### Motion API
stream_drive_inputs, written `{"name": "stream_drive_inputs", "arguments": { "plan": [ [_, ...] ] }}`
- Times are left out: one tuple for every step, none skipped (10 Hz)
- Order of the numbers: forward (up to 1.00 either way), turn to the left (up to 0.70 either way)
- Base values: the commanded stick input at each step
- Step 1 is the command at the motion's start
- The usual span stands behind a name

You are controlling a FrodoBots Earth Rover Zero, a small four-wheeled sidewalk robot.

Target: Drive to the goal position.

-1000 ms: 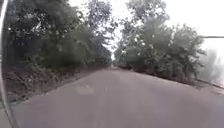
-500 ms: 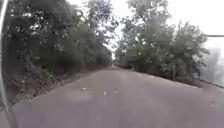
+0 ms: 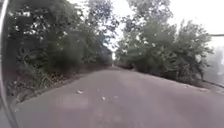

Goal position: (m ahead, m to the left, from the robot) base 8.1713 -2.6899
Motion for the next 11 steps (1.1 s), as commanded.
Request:
{"name": "stream_drive_inputs", "arguments": {
  "plan": [
    [0.7,-0.02],
    [0.7,-0.02],
    [0.7,-0.07],
    [0.7,-0.18],
    [0.7,-0.15],
    [0.7,0.0],
    [0.7,0.0],
    [0.7,0.0],
    [0.7,0.0],
    [0.7,0.0],
    [0.7,0.0]
  ]
}}
